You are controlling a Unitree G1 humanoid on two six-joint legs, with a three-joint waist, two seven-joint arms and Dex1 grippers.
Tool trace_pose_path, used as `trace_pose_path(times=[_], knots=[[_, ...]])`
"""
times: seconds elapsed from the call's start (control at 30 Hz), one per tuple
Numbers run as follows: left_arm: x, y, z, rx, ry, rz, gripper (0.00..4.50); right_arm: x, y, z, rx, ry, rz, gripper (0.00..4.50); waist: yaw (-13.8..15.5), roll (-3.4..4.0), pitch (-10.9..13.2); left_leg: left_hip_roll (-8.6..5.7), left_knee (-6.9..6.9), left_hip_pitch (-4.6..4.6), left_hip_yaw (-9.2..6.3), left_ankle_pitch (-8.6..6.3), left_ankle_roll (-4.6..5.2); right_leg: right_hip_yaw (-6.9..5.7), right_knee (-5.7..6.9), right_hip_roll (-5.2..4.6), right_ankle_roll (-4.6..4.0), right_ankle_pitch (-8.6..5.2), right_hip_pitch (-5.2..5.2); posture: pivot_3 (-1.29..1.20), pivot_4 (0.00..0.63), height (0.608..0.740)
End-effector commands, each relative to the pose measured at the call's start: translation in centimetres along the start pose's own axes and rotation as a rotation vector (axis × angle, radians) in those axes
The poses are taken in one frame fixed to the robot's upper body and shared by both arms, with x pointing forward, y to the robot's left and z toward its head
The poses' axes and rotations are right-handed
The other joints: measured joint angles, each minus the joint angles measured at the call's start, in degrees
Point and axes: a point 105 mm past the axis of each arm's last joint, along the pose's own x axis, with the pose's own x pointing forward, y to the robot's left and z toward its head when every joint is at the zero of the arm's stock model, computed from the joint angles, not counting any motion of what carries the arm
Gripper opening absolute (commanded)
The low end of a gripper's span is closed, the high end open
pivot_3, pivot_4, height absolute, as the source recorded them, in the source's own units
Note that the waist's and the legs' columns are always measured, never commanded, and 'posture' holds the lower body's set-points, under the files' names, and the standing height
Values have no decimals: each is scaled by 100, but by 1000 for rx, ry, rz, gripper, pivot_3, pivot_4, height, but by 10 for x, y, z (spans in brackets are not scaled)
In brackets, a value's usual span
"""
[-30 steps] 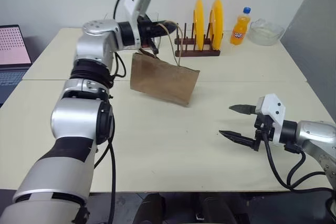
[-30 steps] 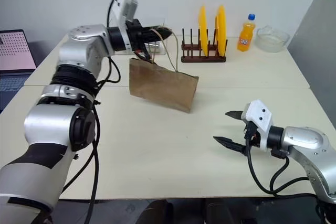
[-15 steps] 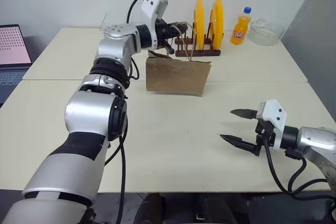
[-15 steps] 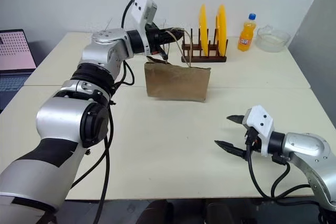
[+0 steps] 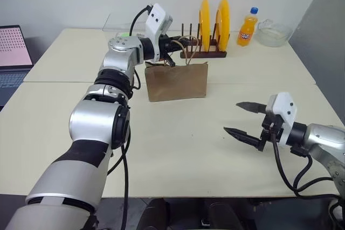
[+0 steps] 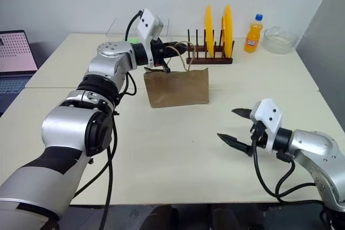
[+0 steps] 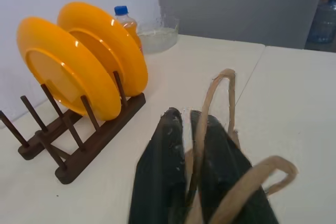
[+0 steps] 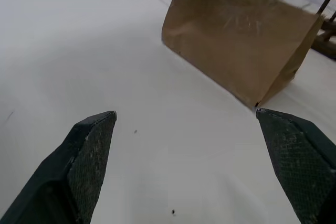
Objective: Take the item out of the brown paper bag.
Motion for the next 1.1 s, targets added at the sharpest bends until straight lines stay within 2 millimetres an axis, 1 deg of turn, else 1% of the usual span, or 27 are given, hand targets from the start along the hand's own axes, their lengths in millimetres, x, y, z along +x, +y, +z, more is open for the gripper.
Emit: trace_pose_path(times=[0.03,0.17,0.23,0.27,0.37,0.47,0.53,0.6,0.63,0.7,0.8,0.9,0.93,0.97,1.0,1.03,1.07,1.1], knots=[[-7,6,8,67,-7,11,1682,-1,2,11,-30,-24,3,4500,-2,0,0,0,0,0,0,0,0,0,0,0,0,0,0,0,150,740],[-13,11,12,115,-10,31,2941,1,3,14,-34,-26,9,4500,-2,0,0,0,0,1,0,0,1,0,1,0,0,0,0,0,150,740],[-20,14,14,154,-8,28,3538,2,4,16,-37,-28,13,4500,-8,0,0,0,0,2,2,0,1,2,2,0,0,0,0,0,150,740],[-27,16,15,178,-3,20,3796,2,4,16,-40,-26,13,4500,-10,0,0,0,0,3,2,0,1,2,2,0,0,0,0,0,150,740],[-47,20,13,239,21,-1,3796,5,4,14,-48,-18,8,4500,-29,1,-1,2,-2,6,2,0,1,3,4,1,0,0,0,0,150,740],[-64,18,6,261,40,-23,3796,7,6,13,-52,-16,26,4500,-31,3,-1,2,-4,11,3,0,1,6,5,1,-1,0,2,0,150,740],[-81,16,0,247,64,-25,3796,10,7,14,-55,-24,36,4500,-24,3,-2,3,-1,13,2,0,1,6,6,1,-1,0,6,0,150,740],[-101,12,-5,234,86,-12,3416,12,7,17,-59,-37,41,4500,-55,3,-1,3,0,15,4,0,1,10,5,1,-1,0,8,0,150,740],[-115,8,-8,200,97,-1,3214,15,6,18,-67,-47,48,4500,-71,3,-2,4,0,15,4,0,0,12,5,1,-1,0,8,0,150,740],[-138,-3,-14,146,116,21,2629,21,3,21,-83,-66,54,4500,-150,4,-2,8,-1,15,3,1,-1,11,6,1,-1,1,6,0,150,740],[-169,-24,-16,67,113,92,1713,37,-6,27,-128,-97,51,3928,-175,4,-2,11,-4,21,2,0,0,11,4,1,-2,0,8,0,150,740],[-187,-41,-14,-1,88,194,728,55,-24,35,-195,-119,20,2853,-135,4,-2,12,-5,45,4,-1,1,13,2,1,-1,-1,26,0,150,740],[-190,-47,-15,-23,82,218,473,61,-30,37,-215,-123,8,2525,-128,4,-2,11,-5,46,3,-1,1,12,3,1,-1,-1,27,0,150,740],[-194,-55,-17,-41,81,240,125,68,-38,41,-240,-126,-4,2132,-126,4,-2,11,-5,51,4,-1,1,12,2,1,-1,-1,31,0,150,740],[-197,-62,-21,-54,87,257,0,75,-44,44,-266,-130,-15,1778,-124,4,-2,11,-5,55,7,-1,1,15,2,1,-1,-1,34,0,150,740],[-200,-68,-24,-75,86,286,0,83,-54,49,-294,-136,-33,1401,-123,4,-2,10,-4,59,10,-1,1,18,1,1,-2,-1,37,0,150,740],[-203,-72,-27,-100,75,315,0,95,-66,55,-331,-134,-60,1401,-37,-2,-6,10,-4,60,10,-1,1,18,1,1,-2,0,38,0,150,740],[-203,-76,-29,-120,65,338,0,106,-77,60,-362,-126,-87,1010,-36,2,-8,9,-5,60,-3,0,0,5,1,1,-2,0,43,0,150,740]])
